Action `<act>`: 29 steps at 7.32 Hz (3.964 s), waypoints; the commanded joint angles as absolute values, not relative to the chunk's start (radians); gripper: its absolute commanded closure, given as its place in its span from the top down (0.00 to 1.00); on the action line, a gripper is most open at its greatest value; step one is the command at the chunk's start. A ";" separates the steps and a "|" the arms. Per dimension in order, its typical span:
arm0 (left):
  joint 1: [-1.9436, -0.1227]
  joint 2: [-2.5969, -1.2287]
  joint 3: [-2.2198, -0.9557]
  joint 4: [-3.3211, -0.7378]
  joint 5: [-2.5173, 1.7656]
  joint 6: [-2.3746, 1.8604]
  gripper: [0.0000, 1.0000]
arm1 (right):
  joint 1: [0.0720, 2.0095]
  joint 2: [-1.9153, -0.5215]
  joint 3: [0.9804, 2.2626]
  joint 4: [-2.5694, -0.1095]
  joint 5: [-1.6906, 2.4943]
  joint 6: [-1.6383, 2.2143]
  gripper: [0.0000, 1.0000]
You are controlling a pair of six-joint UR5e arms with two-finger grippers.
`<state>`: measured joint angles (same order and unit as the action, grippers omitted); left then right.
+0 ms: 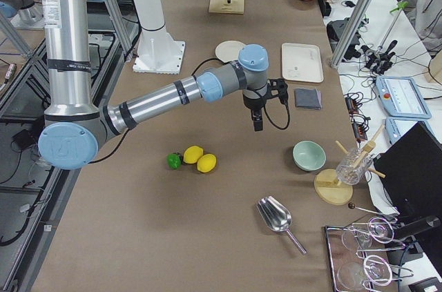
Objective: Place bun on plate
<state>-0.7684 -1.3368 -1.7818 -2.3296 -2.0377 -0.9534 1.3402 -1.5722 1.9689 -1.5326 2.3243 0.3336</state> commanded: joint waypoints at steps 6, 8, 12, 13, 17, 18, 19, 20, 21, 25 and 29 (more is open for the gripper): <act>-0.808 -1.342 -1.893 -2.318 -2.138 -0.936 0.22 | 1.350 -1.586 1.971 -1.529 2.322 0.325 1.00; -0.799 -1.486 -1.879 -2.309 -2.140 -1.030 0.22 | 1.365 -1.620 1.971 -1.519 2.322 0.324 1.00; -0.613 -1.938 -1.761 -2.127 -2.012 -1.326 0.22 | 1.423 -1.718 1.965 -1.513 2.316 0.166 1.00; -0.551 -2.026 -1.711 -2.109 -1.934 -1.382 0.22 | 1.424 -1.721 1.962 -1.513 2.316 0.166 1.00; -0.440 -2.175 -1.583 -2.112 -1.801 -1.442 0.38 | 1.424 -1.724 1.959 -1.513 2.318 0.166 1.00; -0.439 -2.184 -1.574 -2.112 -1.799 -1.440 0.61 | 1.425 -1.723 1.951 -1.513 2.318 0.166 1.00; -0.439 -2.184 -1.571 -2.112 -1.799 -1.440 0.76 | 1.425 -1.723 1.950 -1.511 2.318 0.166 1.00; -0.439 -2.184 -1.571 -2.112 -1.799 -1.439 0.86 | 1.424 -1.723 1.950 -1.511 2.318 0.166 1.00; -0.439 -2.186 -1.572 -2.112 -1.799 -1.437 0.90 | 1.424 -1.723 1.950 -1.511 2.316 0.166 1.00; -0.587 -2.165 -1.696 -1.898 -1.921 -1.363 0.97 | 1.446 -1.772 1.937 -1.512 2.312 0.146 1.00; -1.044 -2.032 -1.917 -1.253 -2.127 -0.530 0.97 | 1.523 -1.824 1.913 -1.513 2.312 -0.038 1.00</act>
